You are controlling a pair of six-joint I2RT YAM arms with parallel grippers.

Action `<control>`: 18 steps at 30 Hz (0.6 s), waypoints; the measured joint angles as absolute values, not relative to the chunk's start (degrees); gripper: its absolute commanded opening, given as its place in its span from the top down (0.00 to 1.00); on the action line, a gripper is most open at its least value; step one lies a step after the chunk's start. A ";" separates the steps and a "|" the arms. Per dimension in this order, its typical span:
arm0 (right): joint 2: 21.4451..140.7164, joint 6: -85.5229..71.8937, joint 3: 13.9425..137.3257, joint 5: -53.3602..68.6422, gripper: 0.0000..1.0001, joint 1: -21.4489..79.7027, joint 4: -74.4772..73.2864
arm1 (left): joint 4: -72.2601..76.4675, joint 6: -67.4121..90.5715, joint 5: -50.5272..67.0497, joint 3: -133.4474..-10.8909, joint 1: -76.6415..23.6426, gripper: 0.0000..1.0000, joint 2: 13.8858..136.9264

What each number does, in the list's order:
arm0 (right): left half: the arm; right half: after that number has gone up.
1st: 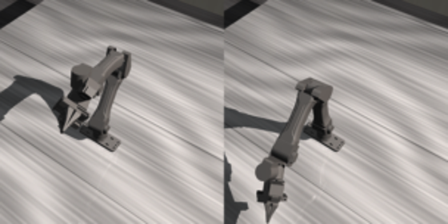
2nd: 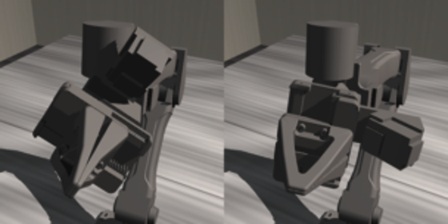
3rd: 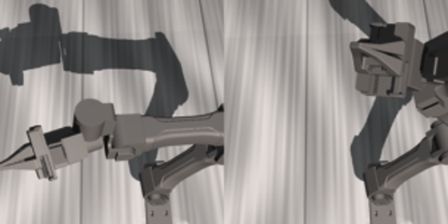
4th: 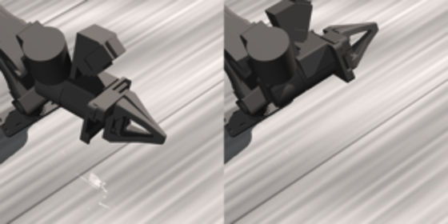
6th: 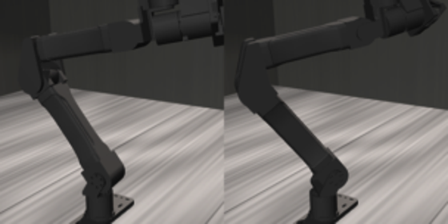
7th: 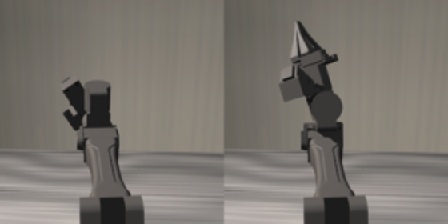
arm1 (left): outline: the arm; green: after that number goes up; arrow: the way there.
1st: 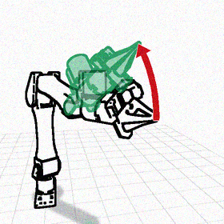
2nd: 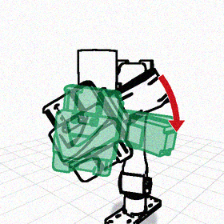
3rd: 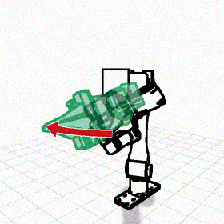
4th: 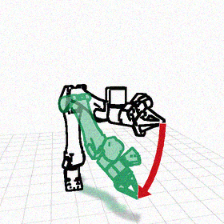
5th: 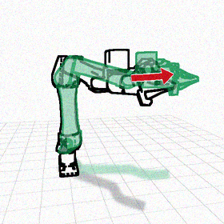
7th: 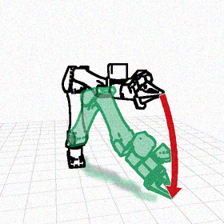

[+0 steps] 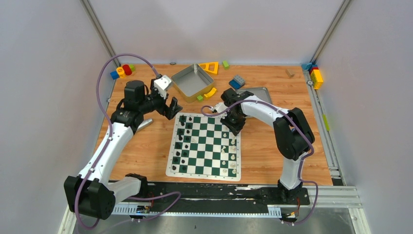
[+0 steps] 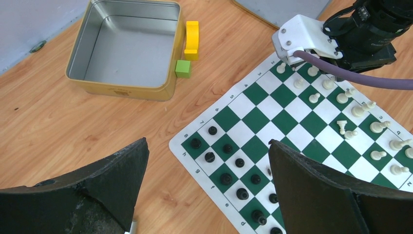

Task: Set up the chess pieces on the board
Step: Place the chess piece on the chessboard.

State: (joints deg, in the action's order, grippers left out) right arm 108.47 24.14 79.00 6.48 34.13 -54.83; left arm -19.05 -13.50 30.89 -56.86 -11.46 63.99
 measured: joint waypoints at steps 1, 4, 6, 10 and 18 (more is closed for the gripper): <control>108.51 24.14 79.05 6.46 0.96 34.17 -54.85 | -19.05 -13.50 30.92 -56.86 -11.44 0.00 63.96; 108.60 24.14 79.18 6.24 0.88 34.44 -54.94 | -19.05 -13.50 30.89 -56.86 -11.40 0.00 63.86; 108.66 24.14 79.24 6.04 0.82 34.61 -55.02 | -19.05 -13.50 30.92 -56.86 -11.38 0.00 63.79; 108.81 24.12 79.66 6.00 0.74 34.83 -55.05 | -19.05 -13.82 30.89 -56.86 -11.27 0.00 63.79; 109.06 23.73 82.15 6.09 0.64 34.85 -55.22 | -19.75 -18.39 30.72 -56.36 -11.20 0.00 63.72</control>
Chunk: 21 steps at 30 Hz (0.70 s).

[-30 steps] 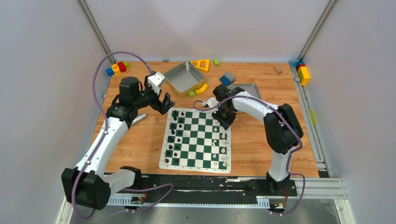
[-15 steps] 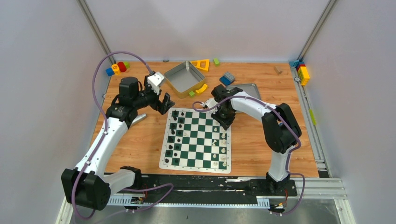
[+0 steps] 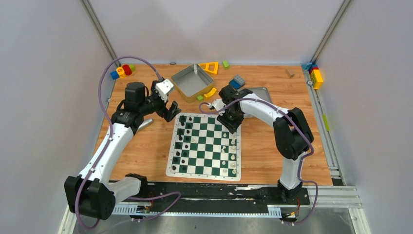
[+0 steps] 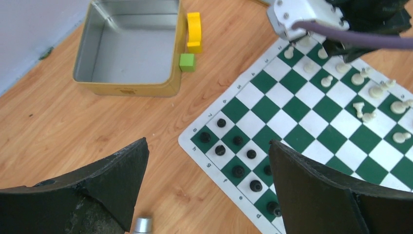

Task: Set up the chess pieces on the board
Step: Place the chess piece on the chessboard, then pick up the chess piece from the chessboard.

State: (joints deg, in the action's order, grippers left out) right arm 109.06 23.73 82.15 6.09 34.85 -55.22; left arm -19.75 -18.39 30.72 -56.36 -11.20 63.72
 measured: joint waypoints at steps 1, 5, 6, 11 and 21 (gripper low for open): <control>109.06 23.64 82.46 6.13 0.63 34.85 -55.20 | -20.03 -19.59 31.22 -55.94 -11.20 0.00 63.72; 108.66 22.98 84.27 7.60 0.62 34.83 -55.31 | -21.98 -25.06 34.52 -53.12 -11.25 0.06 63.88; 108.36 22.76 84.71 8.40 0.62 34.81 -55.35 | -22.41 -26.30 35.22 -52.58 -11.33 0.08 64.10; 105.03 21.52 85.91 14.20 0.64 33.76 -55.11 | -25.93 -36.56 37.04 -50.68 -15.22 0.16 68.38; 99.85 19.53 82.89 21.69 0.68 28.42 -52.05 | -30.72 -57.43 32.67 -50.22 -27.92 0.31 78.89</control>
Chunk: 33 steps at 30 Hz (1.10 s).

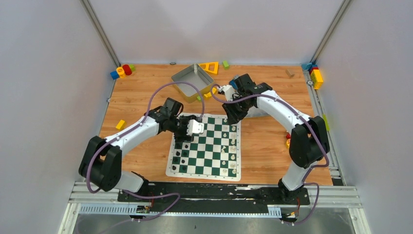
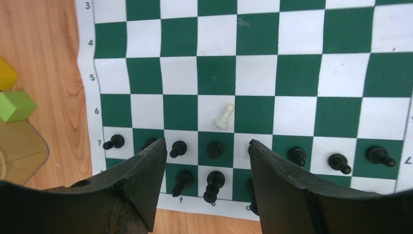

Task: Set up the chess pieces on the board
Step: Pick up the chess piece from the chessboard.

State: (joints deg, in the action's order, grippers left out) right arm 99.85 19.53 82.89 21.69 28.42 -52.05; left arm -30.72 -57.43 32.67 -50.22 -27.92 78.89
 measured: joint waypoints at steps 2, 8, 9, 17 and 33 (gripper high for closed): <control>99.11 19.35 81.08 22.50 0.68 27.16 -51.57 | -31.38 -59.75 31.42 -51.40 -28.99 0.32 82.06; 96.44 19.11 77.25 24.25 0.70 23.77 -50.85 | -32.38 -63.53 27.07 -55.05 -32.32 0.41 89.45; 96.05 19.11 76.95 24.45 0.70 23.42 -50.59 | -32.42 -63.70 26.55 -55.55 -32.80 0.42 90.30; 93.97 19.14 75.13 26.35 0.72 21.76 -49.41 | -33.65 -64.93 22.79 -58.41 -35.62 0.47 94.76; 93.84 19.16 73.36 27.99 0.74 21.17 -48.66 | -37.26 -66.57 19.18 -58.76 -37.12 0.57 97.45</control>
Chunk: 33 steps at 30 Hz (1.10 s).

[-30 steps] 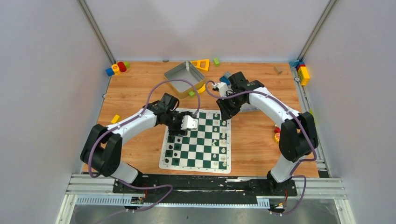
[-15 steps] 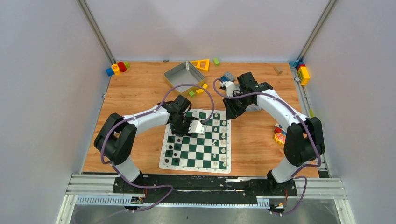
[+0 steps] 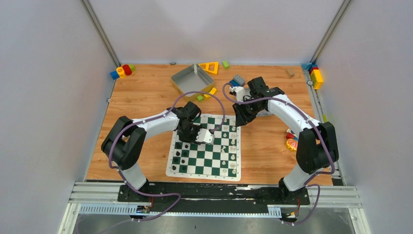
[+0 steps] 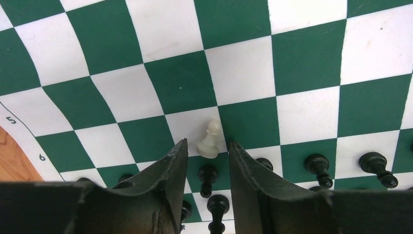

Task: Set up the chess pieces on the board
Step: Pick up the chess piece from the chessboard.

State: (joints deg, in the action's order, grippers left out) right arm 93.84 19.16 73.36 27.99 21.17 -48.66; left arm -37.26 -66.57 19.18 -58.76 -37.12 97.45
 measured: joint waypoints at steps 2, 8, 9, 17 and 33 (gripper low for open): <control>93.84 19.16 73.10 28.05 0.74 21.17 -48.62 | -37.45 -66.57 19.11 -58.83 -37.19 0.59 97.56; 93.84 19.16 72.95 28.14 0.75 21.17 -48.58 | -38.46 -66.57 18.96 -59.20 -37.47 0.68 97.82; 93.84 19.16 72.95 28.16 0.75 21.17 -48.58 | -38.57 -66.54 18.94 -59.27 -37.52 0.70 97.89; 93.84 19.16 72.95 28.58 0.75 21.17 -48.56 | -39.33 -66.08 19.11 -60.05 -37.54 0.81 98.15; 90.96 17.69 72.75 41.60 0.67 21.12 -43.33 | -36.49 -50.11 33.08 -64.31 -36.88 0.84 91.24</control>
